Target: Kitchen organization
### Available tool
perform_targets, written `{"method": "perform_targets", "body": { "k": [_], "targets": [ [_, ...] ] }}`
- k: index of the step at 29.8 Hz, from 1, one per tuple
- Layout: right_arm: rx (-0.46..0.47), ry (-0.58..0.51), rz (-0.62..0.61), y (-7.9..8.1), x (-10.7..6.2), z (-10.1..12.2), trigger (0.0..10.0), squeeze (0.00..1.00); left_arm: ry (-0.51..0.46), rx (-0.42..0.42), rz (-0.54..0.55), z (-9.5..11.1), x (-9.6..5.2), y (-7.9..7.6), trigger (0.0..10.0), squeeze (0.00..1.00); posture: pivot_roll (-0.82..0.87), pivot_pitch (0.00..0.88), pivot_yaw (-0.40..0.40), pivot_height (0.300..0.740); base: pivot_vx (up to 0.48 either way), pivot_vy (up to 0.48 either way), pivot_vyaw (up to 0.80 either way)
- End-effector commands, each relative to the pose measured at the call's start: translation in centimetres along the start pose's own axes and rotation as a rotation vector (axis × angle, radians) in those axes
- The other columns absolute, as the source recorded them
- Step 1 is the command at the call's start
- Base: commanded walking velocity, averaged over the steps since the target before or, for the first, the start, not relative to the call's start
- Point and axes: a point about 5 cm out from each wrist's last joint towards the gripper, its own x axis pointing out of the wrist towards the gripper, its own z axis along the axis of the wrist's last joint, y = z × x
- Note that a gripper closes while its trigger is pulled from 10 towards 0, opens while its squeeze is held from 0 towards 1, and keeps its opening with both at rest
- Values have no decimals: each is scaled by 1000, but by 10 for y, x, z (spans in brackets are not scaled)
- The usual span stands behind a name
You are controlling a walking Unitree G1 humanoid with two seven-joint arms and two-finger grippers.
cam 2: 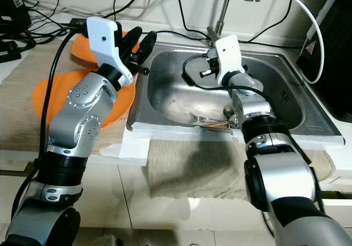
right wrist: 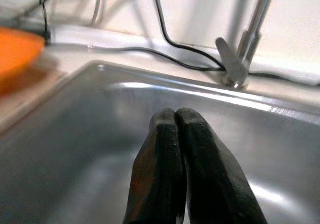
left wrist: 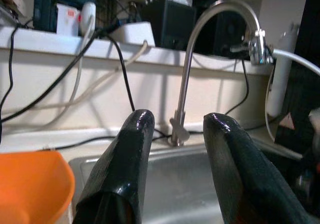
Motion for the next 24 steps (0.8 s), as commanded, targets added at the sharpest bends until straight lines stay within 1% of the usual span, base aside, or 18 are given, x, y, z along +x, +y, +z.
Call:
{"method": "perform_targets", "body": {
  "k": [1,2,3,4,7,9,10,11,13,15,16,17,18,19,20,24],
  "targets": [
    [113,-86,-29,-4,0,17,10000,0,37,14,-16,-9,-1,-2,10000,0,20,0,-33,732,0,0,0],
    [172,-107,-50,-5,-1,16,10000,0,43,25,-17,-10,-2,-1,10000,0,22,0,-33,732,0,0,0],
    [207,-123,-73,-6,-2,15,10000,0,48,32,-19,-12,-3,-1,10000,0,21,0,-29,732,0,0,0],
    [263,-152,-126,-8,-5,11,10000,0,64,46,-20,-15,-5,1,10000,0,19,0,-22,732,0,0,0],
    [289,-157,-150,-4,-9,2,10000,0,83,56,-15,-20,-8,4,10000,0,17,0,-11,732,0,0,0],
    [285,-137,-134,6,-16,-14,10000,0,102,34,-3,-25,-15,11,10000,0,16,0,-6,732,0,0,0],
    [263,-130,-139,9,-21,-20,10000,0,112,37,12,-26,-19,17,10000,0,12,0,-2,732,0,0,0],
    [263,-130,-139,9,-21,-20,10000,0,112,37,12,-26,-19,17,10000,0,12,0,-2,732,0,0,0],
    [203,-105,-155,12,-28,-30,10000,0,123,94,29,-27,-24,25,10000,0,5,0,1,732,0,0,0],
    [161,-96,-159,14,-35,-35,10000,0,130,131,49,-25,-29,34,10000,0,-1,0,1,732,0,0,0],
    [151,-95,-163,14,-38,-35,10000,224,130,137,53,-25,-31,35,10000,169,-1,0,-1,732,0,0,0],
    [129,-87,-165,14,-42,-37,10000,1000,128,142,62,-22,-32,39,10000,929,-1,0,-2,732,0,0,0],
    [115,-80,-167,14,-44,-38,10000,1000,127,146,66,-21,-33,40,10000,929,-2,0,-2,732,0,0,0],
    [91,-75,-162,14,-48,-39,10000,1000,132,151,71,-20,-35,42,10000,1000,-1,0,-1,732,0,0,0],
    [54,-63,-158,14,-54,-41,10000,1000,150,161,81,-20,-38,46,10000,1000,0,0,-1,732,0,0,0],
    [43,-62,-161,14,-57,-41,10000,1000,162,172,82,-21,-41,48,10000,1000,1,0,-3,732,0,0,0]
  ]
}}
